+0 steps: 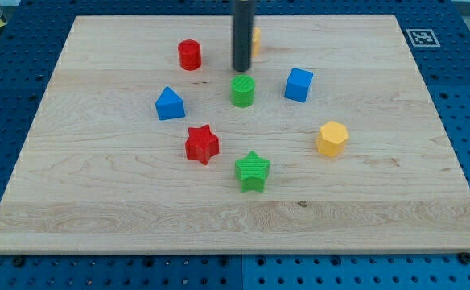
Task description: Push the red circle to the top left
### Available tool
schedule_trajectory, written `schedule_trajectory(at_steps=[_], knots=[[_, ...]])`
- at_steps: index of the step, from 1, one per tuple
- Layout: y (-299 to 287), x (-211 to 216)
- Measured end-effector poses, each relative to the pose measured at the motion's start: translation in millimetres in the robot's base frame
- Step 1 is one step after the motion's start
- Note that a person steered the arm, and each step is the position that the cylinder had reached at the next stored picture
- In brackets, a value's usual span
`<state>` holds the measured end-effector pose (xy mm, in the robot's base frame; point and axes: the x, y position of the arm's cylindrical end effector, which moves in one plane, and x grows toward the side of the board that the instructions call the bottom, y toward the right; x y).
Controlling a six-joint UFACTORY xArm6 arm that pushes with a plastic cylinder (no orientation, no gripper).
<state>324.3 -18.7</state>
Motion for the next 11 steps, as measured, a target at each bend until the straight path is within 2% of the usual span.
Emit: schedule_trajectory(at_steps=[3, 4, 8, 11], knots=[[-46, -22], [-76, -22], [-133, -1], [-194, -54]])
